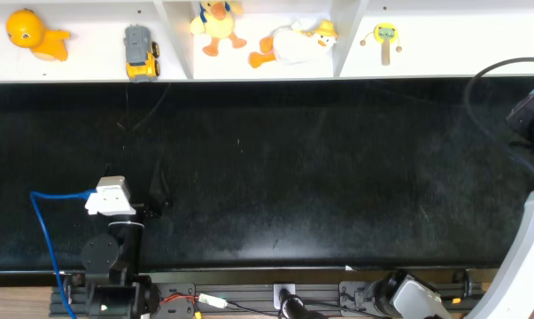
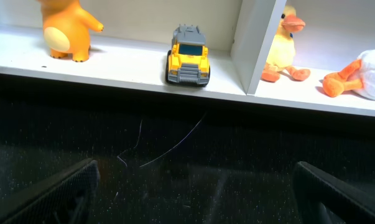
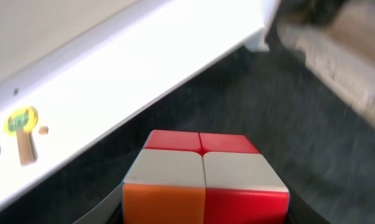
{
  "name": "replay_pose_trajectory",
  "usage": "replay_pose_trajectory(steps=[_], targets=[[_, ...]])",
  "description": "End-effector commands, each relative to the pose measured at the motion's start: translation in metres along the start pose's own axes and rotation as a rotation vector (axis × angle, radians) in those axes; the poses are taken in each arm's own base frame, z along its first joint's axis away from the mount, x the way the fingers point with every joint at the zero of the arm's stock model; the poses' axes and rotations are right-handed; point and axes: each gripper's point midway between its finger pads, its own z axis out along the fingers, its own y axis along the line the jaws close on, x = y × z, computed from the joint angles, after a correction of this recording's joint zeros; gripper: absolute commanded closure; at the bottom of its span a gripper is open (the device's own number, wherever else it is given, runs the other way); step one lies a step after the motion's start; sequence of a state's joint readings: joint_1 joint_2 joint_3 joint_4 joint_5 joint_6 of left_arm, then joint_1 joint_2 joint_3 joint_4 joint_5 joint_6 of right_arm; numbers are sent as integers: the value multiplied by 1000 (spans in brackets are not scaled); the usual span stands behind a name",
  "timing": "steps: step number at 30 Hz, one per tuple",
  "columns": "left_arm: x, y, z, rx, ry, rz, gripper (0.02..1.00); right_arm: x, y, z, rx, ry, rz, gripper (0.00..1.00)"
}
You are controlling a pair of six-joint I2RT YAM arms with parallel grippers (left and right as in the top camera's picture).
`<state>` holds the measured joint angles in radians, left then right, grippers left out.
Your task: Store Toys
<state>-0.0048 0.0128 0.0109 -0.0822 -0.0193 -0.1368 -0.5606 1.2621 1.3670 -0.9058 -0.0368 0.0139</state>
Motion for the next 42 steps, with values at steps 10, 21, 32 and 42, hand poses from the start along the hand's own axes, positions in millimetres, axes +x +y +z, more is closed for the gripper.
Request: replay_pose_trajectory(steps=[10, 21, 32, 42], targets=[[-1, 0, 0, 1, -6, -19, 20, 12, 27, 83, -199, 53, -400, 956], [-1, 0, 0, 1, -6, -19, 23, -17, 48, 124, -307, -90, -413, 956], [-1, 0, 0, 1, -6, -19, 20, -4, 63, 137, -425, -188, -440, 952], [-1, 0, 0, 1, -6, -19, 20, -15, 61, 159, -387, -529, -491, 956]])
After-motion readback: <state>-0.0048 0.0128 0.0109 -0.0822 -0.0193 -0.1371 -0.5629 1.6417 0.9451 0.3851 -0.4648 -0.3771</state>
